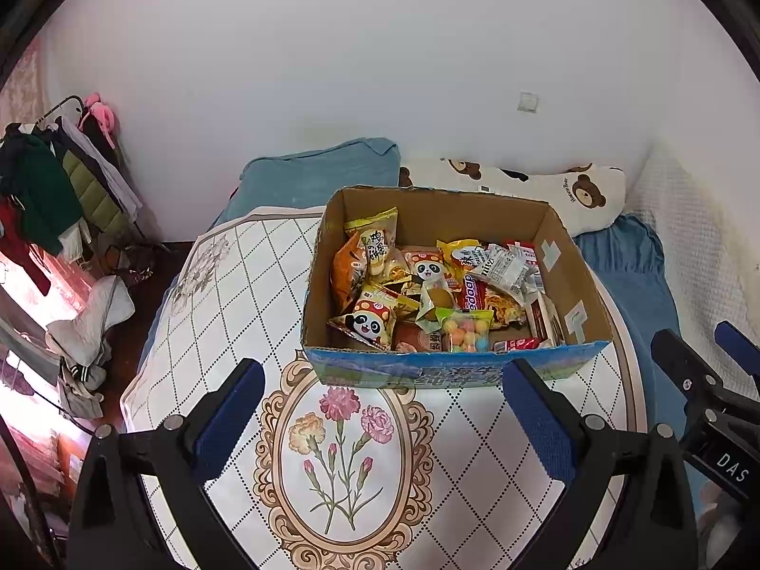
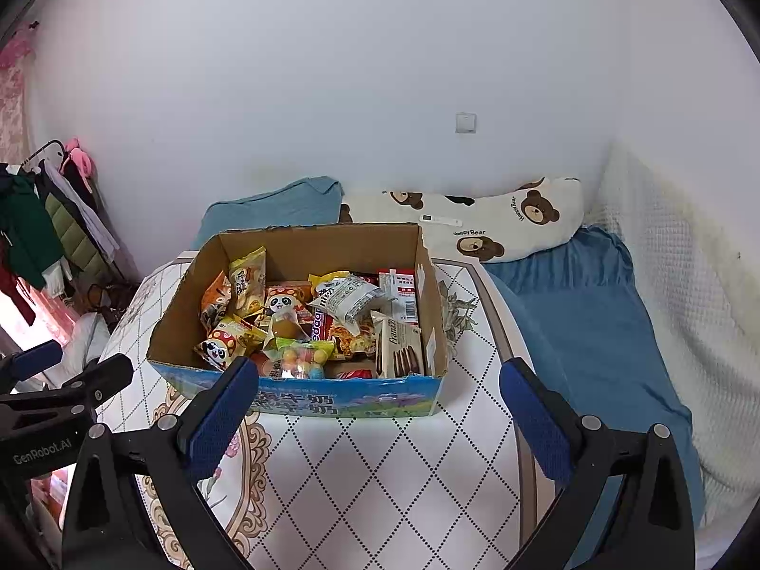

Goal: Organize snacks

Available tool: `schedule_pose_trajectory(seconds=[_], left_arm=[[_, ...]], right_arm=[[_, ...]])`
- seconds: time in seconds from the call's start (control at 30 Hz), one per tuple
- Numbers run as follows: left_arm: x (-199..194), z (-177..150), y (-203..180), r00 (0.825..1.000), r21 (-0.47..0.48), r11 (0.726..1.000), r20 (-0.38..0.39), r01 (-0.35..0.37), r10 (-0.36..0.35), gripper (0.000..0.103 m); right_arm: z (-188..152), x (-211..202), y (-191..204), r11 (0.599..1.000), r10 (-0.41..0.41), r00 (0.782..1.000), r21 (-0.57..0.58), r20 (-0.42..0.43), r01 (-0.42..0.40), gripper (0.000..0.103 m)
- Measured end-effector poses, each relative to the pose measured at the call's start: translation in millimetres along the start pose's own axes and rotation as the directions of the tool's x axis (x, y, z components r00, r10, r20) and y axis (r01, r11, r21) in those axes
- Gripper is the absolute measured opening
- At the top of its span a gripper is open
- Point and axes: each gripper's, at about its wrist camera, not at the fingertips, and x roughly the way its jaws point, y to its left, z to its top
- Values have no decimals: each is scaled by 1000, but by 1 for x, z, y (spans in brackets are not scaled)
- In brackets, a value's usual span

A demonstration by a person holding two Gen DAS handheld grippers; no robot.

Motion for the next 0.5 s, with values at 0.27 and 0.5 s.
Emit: schedule_pose_trajectory(seconds=[0.27,0.5], left_arm=[[1,0,0,1000,4,1000,3,-1,1,103],[0,3,0,1000,0,1000,7,0,0,103]], right_arm=[[1,0,2,1000,-2,1000,-4,4,2,103],[2,0,3,1000,1,1000,2,7,-1,103]])
